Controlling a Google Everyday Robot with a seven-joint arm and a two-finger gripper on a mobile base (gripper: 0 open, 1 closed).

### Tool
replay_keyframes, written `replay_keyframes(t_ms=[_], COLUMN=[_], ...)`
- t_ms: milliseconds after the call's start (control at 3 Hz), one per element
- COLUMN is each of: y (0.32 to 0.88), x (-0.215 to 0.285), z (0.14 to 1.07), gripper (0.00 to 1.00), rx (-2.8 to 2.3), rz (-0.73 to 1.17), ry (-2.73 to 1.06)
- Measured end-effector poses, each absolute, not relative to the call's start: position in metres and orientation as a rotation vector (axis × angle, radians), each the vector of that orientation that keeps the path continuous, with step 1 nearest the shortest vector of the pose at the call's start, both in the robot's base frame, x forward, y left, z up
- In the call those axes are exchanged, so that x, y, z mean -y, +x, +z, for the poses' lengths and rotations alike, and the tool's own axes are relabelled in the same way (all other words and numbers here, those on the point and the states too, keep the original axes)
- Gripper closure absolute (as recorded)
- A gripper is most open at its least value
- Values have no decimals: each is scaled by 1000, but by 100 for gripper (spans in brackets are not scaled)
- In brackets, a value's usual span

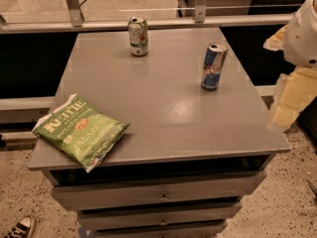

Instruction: Move green jalapeno chip bag near redbull can

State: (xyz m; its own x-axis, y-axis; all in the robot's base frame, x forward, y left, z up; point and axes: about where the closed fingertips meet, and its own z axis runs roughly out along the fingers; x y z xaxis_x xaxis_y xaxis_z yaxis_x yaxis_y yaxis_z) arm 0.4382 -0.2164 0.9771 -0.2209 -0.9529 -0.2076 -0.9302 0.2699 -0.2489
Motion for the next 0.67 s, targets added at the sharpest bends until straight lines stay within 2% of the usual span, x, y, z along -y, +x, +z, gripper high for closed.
replay_keyframes(t_ms=[667], y=[436], x=[198], z=[967], gripper=[0], rx=[-2197], rz=[-50], ry=[-1723])
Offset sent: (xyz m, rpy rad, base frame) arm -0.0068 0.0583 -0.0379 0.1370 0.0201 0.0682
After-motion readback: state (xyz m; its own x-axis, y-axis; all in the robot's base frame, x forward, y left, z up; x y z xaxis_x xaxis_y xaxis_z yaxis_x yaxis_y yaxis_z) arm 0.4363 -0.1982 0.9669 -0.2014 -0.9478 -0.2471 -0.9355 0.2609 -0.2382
